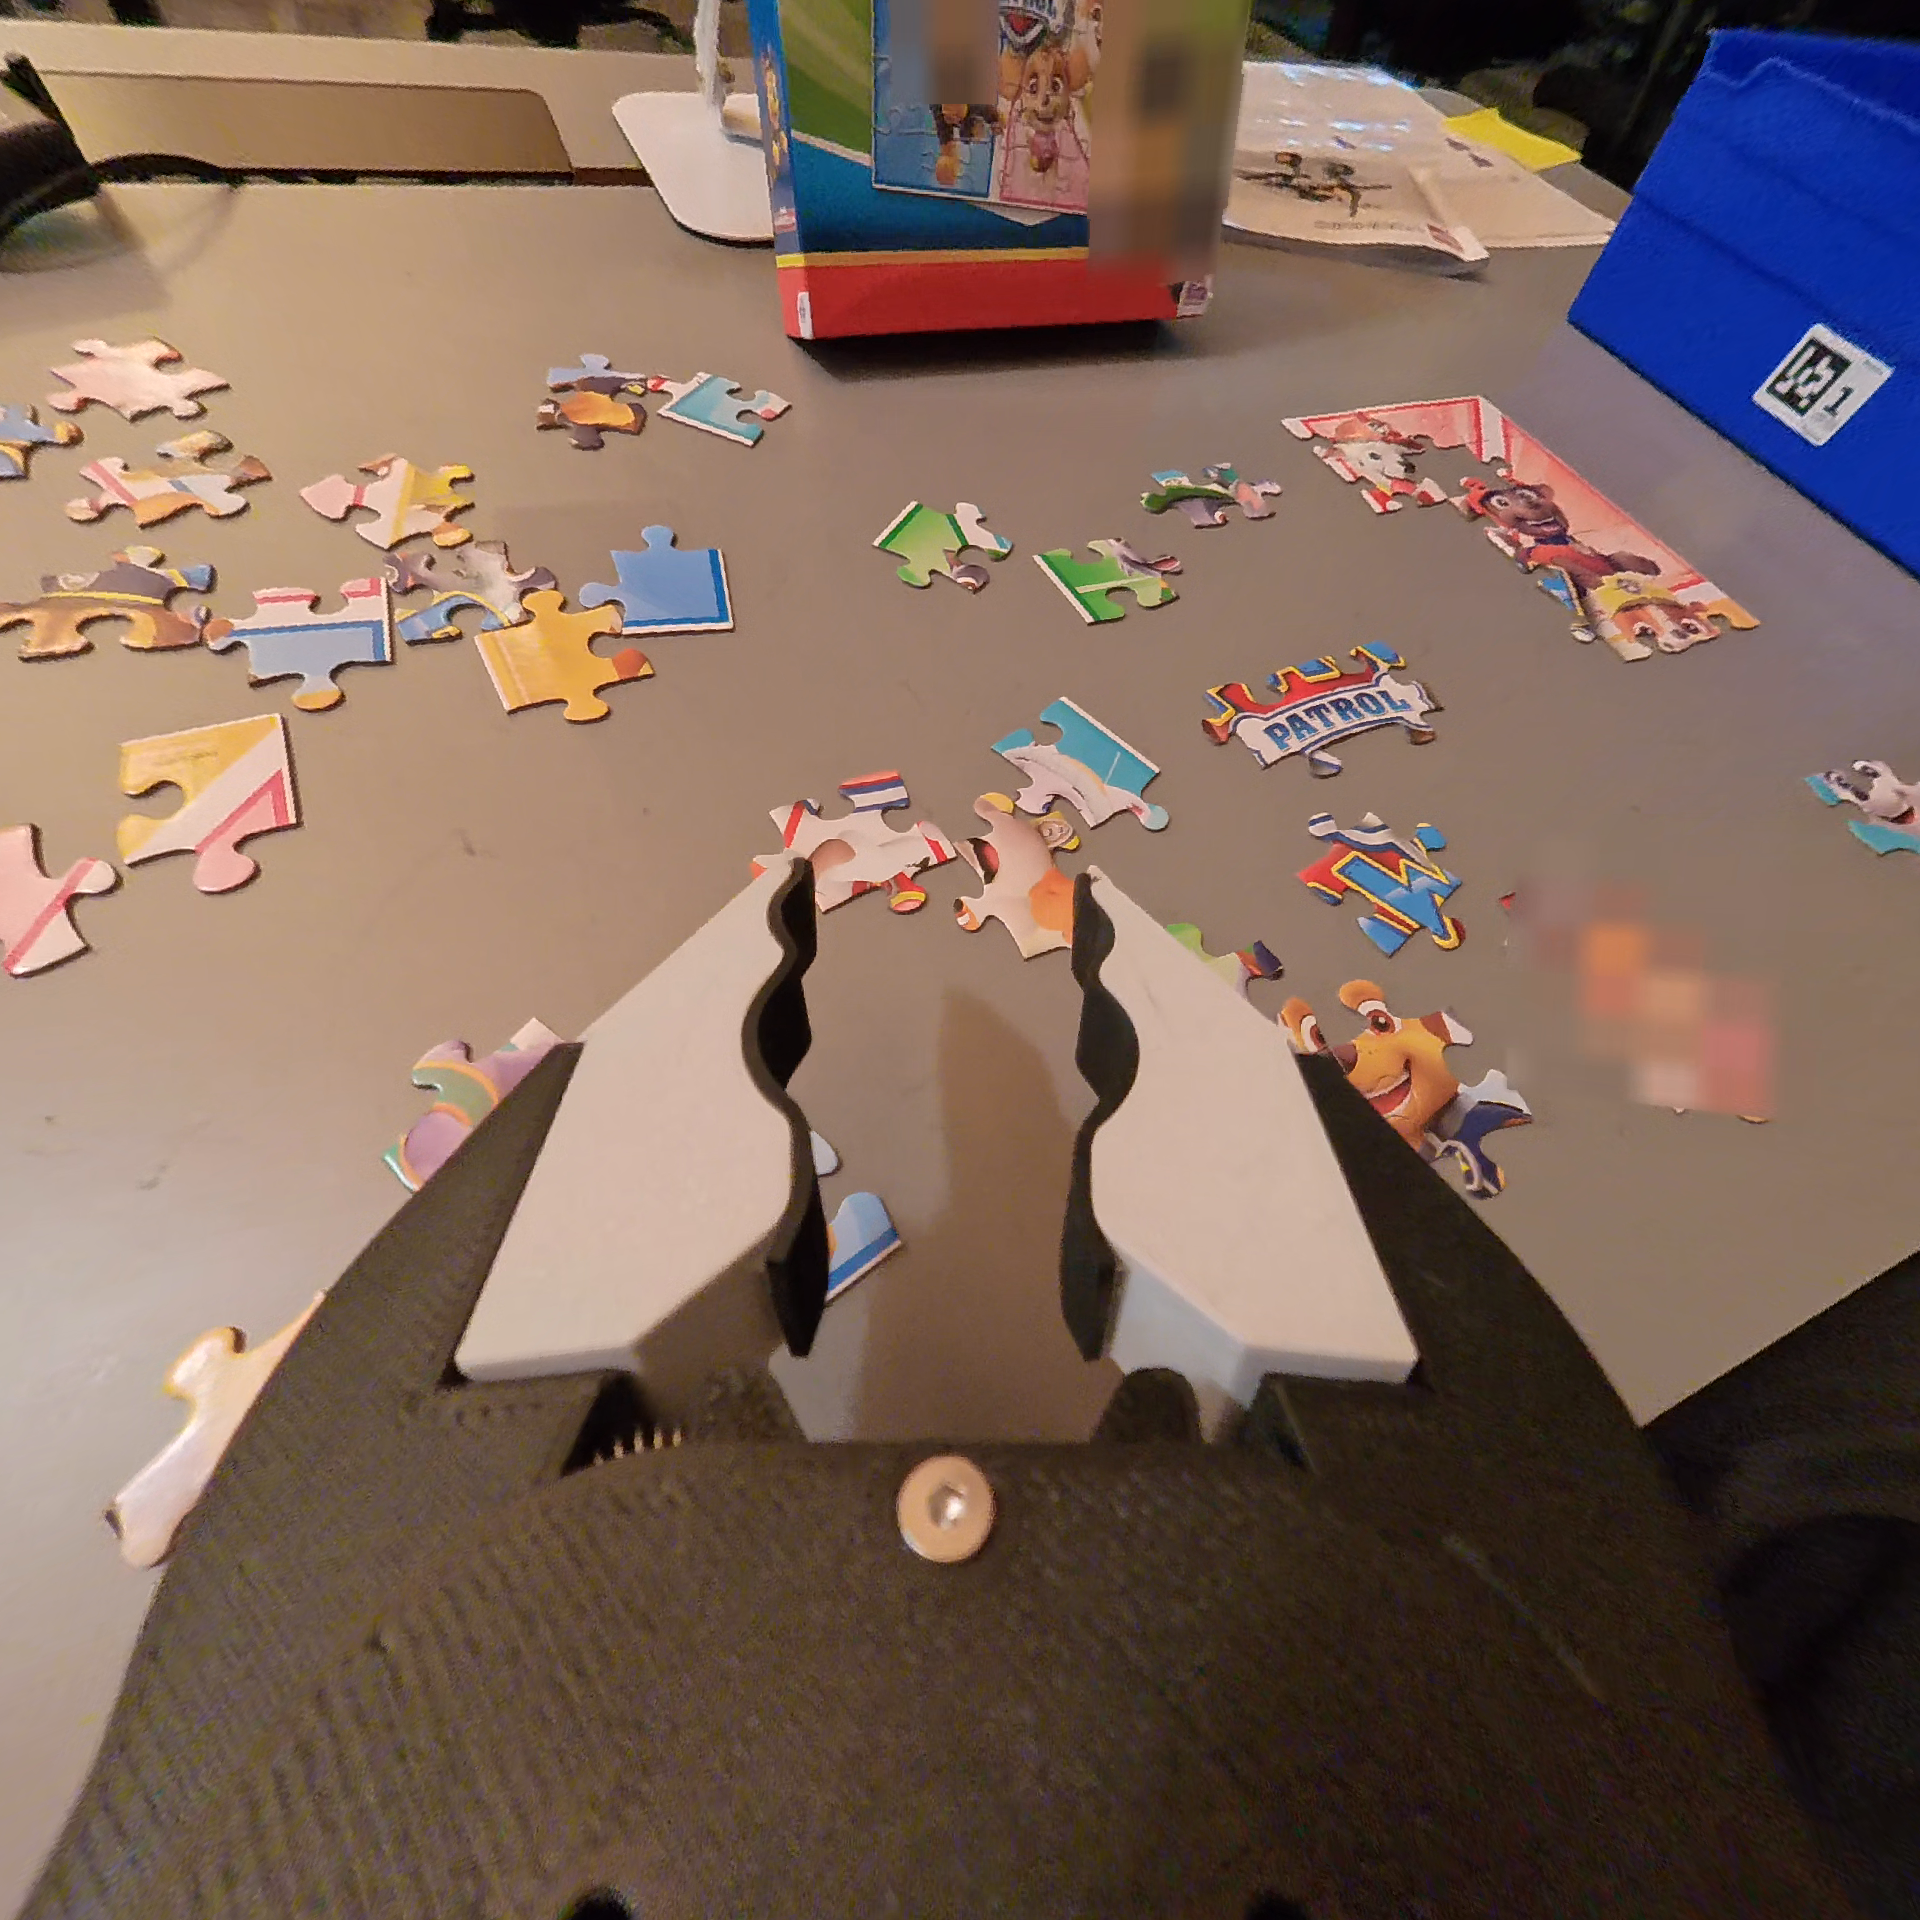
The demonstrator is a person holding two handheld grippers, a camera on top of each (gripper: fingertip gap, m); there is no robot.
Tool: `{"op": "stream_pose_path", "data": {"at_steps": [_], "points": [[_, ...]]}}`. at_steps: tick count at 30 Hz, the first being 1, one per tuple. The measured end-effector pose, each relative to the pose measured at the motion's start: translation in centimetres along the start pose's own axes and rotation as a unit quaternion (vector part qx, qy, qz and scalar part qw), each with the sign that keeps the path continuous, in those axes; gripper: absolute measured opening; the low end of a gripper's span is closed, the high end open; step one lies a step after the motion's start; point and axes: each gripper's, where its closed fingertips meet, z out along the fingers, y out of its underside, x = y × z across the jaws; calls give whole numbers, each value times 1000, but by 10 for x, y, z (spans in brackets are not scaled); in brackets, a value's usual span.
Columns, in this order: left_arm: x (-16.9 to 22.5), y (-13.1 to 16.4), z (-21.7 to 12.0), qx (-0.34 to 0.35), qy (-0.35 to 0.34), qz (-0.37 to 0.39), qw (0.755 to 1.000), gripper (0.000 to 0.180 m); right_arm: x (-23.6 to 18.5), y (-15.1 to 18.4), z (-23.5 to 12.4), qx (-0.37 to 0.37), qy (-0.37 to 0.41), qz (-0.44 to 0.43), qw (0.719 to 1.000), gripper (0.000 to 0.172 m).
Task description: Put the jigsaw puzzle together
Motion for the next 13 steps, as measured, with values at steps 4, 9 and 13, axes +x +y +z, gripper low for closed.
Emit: {"op": "stream_pose_path", "data": {"at_steps": [4, 9, 13], "points": [[1, 0, 0, -2, -5, 10, 1000, 48, 2, -2, -1, 7, 1, 9, 1000, 34], [-1, -2, -2, 7, 0, -4, 1000, 48, 3, -3, -2, 12, 3, 9, 1000, 34], [-4, -5, -5, 23, 5, -24, 999, 50, 7, -6, -5, 25, 9, 21, 999, 33]]}}
